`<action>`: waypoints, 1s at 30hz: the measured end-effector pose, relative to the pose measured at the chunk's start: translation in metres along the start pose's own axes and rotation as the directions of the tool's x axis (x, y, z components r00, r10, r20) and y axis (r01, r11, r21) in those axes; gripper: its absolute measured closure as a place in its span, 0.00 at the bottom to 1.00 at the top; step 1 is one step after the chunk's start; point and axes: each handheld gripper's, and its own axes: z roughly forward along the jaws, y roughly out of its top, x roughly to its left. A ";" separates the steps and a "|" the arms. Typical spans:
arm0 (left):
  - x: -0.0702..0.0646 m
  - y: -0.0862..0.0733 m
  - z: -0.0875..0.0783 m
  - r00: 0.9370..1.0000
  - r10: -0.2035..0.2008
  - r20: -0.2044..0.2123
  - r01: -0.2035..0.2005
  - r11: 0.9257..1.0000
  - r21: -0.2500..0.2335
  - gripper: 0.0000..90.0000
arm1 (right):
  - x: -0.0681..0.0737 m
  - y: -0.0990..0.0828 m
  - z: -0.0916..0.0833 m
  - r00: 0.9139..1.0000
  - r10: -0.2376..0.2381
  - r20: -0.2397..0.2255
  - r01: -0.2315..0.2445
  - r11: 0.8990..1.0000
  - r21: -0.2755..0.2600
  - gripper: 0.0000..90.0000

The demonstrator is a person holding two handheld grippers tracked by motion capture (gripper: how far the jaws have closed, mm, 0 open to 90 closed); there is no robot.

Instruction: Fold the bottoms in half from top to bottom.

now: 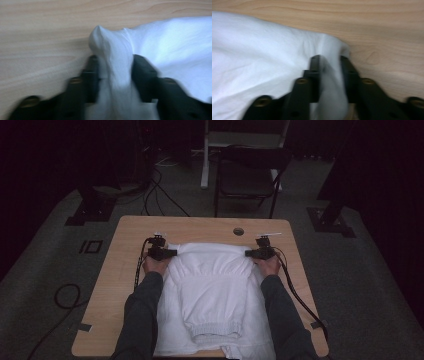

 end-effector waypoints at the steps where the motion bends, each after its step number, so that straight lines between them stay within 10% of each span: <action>1: -0.002 0.000 -0.001 1.000 0.007 -0.003 -0.007 1.000 -0.003 0.86 | 0.001 0.000 0.000 1.000 0.006 -0.005 -0.006 1.000 0.000 0.93; 13: 0.007 0.015 -0.035 0.992 -0.056 0.110 0.073 0.985 -0.155 0.91 | 0.013 0.022 -0.029 0.998 -0.068 0.004 0.068 0.987 -0.143 0.96; 18: -0.006 0.030 -0.065 0.991 0.020 0.135 0.011 0.975 -0.221 0.91 | 0.019 0.027 -0.049 0.995 -0.102 0.000 0.099 0.970 -0.221 0.96; 24: -0.017 0.016 -0.109 0.971 0.110 0.213 -0.042 0.952 -0.302 0.91 | 0.019 0.009 -0.091 0.985 -0.148 -0.087 0.113 0.941 -0.319 0.96; 30: -0.026 -0.035 -0.144 0.946 0.164 0.280 -0.073 0.948 -0.309 0.91 | 0.026 -0.044 -0.127 0.960 -0.225 -0.166 0.155 0.923 -0.352 0.96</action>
